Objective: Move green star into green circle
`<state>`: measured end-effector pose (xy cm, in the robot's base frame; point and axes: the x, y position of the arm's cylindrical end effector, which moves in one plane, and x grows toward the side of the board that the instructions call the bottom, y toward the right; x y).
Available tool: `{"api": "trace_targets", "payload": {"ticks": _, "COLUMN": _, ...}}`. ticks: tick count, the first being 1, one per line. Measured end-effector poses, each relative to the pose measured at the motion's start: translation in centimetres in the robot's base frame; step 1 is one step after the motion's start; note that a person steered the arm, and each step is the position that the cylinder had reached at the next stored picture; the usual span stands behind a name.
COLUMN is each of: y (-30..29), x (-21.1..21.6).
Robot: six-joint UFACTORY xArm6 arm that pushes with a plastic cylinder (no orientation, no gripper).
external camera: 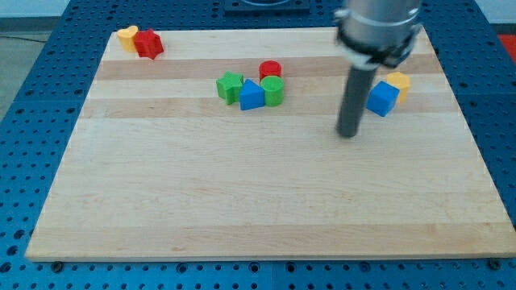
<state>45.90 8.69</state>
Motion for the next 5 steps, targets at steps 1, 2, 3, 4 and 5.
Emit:
{"api": "trace_targets", "payload": {"ticks": 1, "y": -10.0, "x": 0.9}}
{"api": "trace_targets", "payload": {"ticks": 2, "y": -19.9, "x": -0.9}}
{"api": "trace_targets", "payload": {"ticks": 3, "y": -24.2, "x": -5.0}}
{"api": "trace_targets", "payload": {"ticks": 4, "y": -23.7, "x": -9.7}}
{"api": "trace_targets", "payload": {"ticks": 5, "y": -19.7, "x": -10.7}}
